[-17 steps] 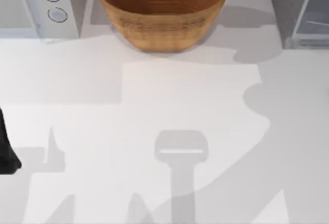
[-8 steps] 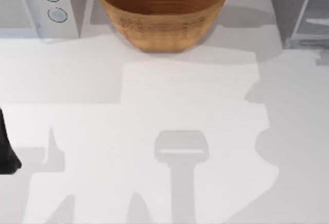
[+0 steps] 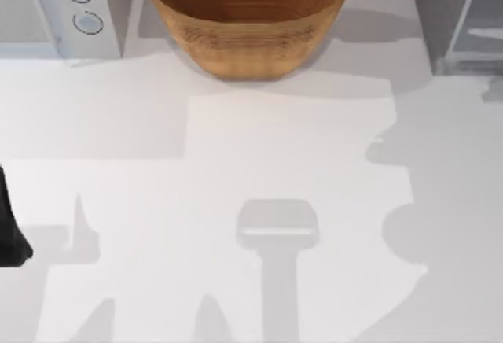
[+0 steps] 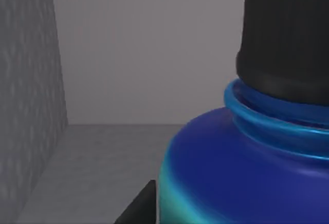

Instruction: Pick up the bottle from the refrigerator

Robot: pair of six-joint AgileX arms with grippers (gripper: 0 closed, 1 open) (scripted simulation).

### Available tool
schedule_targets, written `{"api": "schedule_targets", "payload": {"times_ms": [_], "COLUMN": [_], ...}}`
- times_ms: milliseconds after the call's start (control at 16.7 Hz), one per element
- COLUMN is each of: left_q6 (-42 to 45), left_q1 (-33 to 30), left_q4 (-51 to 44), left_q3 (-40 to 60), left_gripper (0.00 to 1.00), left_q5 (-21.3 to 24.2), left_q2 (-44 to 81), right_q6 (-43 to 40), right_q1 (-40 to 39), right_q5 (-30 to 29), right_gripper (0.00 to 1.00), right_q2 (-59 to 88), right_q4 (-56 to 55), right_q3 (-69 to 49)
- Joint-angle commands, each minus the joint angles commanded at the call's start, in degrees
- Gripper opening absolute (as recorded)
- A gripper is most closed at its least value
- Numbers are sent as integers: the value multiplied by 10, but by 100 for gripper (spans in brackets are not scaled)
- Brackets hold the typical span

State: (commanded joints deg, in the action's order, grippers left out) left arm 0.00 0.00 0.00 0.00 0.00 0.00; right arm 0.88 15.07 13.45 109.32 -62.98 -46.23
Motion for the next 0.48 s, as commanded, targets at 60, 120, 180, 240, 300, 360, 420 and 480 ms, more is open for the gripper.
{"api": "schedule_targets", "payload": {"times_ms": [60,120,180,240,300,360,420,480], "left_q6": [0,0,0,0,0,0,0,0], "left_q1": [0,0,0,0,0,0,0,0], "left_q4": [0,0,0,0,0,0,0,0], "left_q3": [0,0,0,0,0,0,0,0], "left_gripper": [100,100,100,100,100,100,100,100], "left_q5": [0,0,0,0,0,0,0,0], "left_q2": [0,0,0,0,0,0,0,0], "right_q6": [-1,-2,-3,-4,-5,-5,-6,-6], "right_q1": [-3,-6,-10,-15,-20,-26,-33,-39], "right_q5": [-2,-5,-9,-14,-19,-25,-31,-37], "right_gripper": [0,0,0,0,0,0,0,0], "right_q2": [-17,-40,-68,-102,-140,-184,-233,-286], "right_q4": [9,21,37,56,78,103,131,160], "right_q3": [6,15,25,39,55,73,94,116]}}
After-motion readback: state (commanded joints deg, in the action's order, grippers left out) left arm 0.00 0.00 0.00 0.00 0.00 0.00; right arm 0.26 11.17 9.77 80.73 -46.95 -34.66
